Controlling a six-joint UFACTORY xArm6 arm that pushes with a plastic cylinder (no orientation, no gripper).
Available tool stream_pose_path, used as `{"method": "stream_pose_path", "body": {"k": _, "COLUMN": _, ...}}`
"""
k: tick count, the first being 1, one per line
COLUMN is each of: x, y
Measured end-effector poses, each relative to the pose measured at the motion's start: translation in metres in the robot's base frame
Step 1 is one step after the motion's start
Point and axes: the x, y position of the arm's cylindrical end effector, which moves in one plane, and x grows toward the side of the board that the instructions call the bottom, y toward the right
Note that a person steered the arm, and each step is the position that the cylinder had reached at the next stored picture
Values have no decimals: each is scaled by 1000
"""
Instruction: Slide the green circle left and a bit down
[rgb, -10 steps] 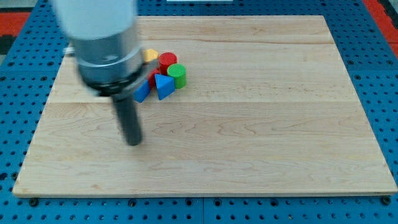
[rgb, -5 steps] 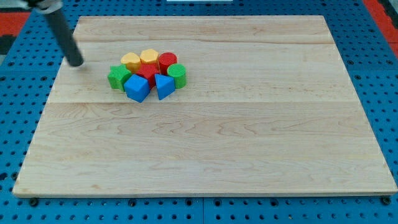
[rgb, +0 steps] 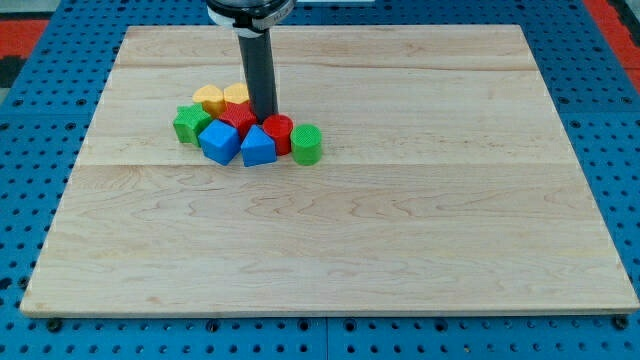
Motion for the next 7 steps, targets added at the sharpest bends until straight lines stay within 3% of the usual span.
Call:
{"method": "stream_pose_path", "body": {"k": 2, "x": 33, "y": -14}}
{"method": "stream_pose_path", "body": {"k": 4, "x": 43, "y": 76}}
{"method": "stream_pose_path", "body": {"k": 5, "x": 32, "y": 107}}
{"method": "stream_pose_path", "body": {"k": 6, "x": -8, "y": 117}}
{"method": "stream_pose_path", "body": {"k": 7, "x": -9, "y": 141}}
